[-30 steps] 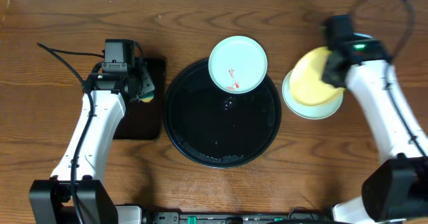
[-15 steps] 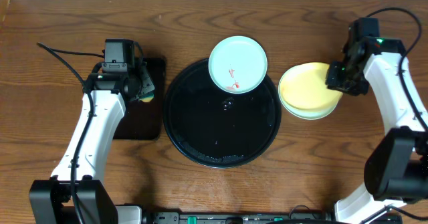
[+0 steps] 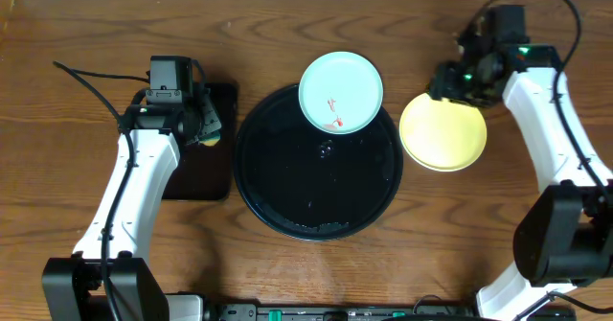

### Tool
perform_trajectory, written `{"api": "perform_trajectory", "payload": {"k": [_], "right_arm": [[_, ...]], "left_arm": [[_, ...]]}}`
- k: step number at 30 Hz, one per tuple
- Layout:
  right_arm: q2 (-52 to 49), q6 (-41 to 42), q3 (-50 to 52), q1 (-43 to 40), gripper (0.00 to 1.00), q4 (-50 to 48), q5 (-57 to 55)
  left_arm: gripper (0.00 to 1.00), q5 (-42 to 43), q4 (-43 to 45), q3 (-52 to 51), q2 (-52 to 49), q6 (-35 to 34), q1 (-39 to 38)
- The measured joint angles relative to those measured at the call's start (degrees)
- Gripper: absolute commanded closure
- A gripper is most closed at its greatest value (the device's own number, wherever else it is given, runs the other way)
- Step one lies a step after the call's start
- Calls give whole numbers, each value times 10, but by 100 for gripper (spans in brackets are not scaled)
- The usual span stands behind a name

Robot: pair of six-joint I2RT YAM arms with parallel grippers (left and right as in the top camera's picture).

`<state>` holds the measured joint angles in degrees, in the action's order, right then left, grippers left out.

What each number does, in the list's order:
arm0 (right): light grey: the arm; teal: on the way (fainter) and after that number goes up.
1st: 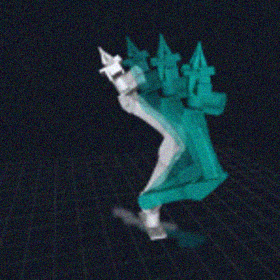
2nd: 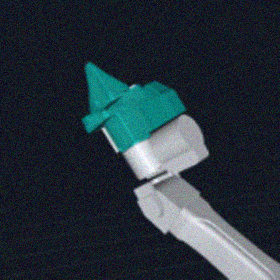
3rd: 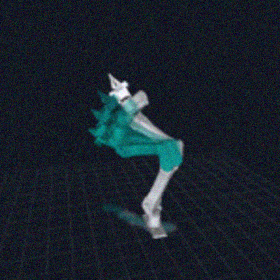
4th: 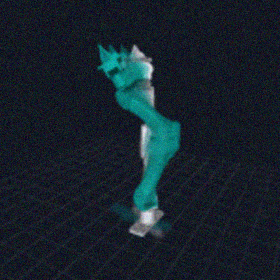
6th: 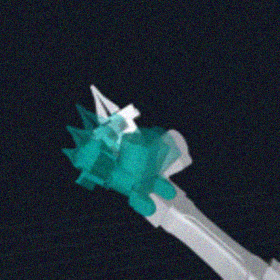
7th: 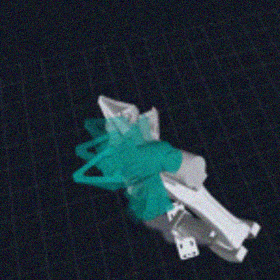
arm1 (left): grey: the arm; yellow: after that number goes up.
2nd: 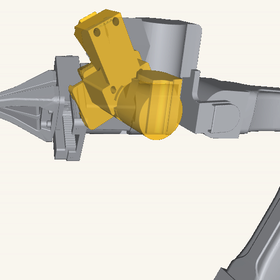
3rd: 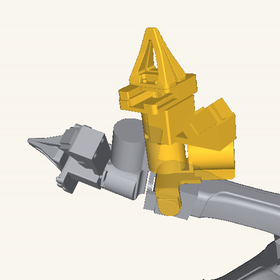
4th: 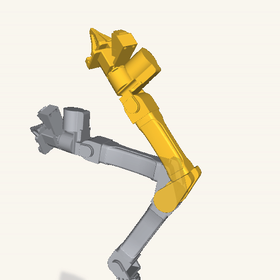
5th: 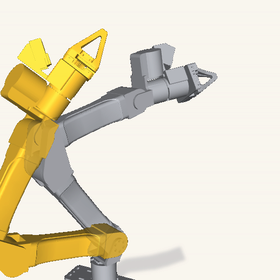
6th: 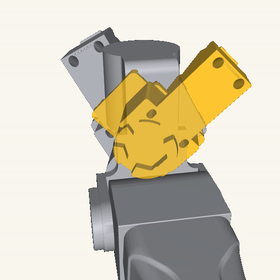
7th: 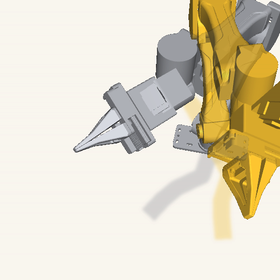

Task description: Clean dirty plates on tray and stack at the side

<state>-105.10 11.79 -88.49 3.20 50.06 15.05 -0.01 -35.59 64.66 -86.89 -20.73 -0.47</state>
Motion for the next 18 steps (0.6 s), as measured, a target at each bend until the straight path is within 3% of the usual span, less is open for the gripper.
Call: {"api": "perform_trajectory", "payload": {"k": [10,18], "right_arm": [[-54,97,-1,125,42,-74,-48],[-134,132,-1,155,44,-75,-78]], "left_arm": [[93,0,0,0,0,0,0],[92,0,0,0,0,0,0]]}}
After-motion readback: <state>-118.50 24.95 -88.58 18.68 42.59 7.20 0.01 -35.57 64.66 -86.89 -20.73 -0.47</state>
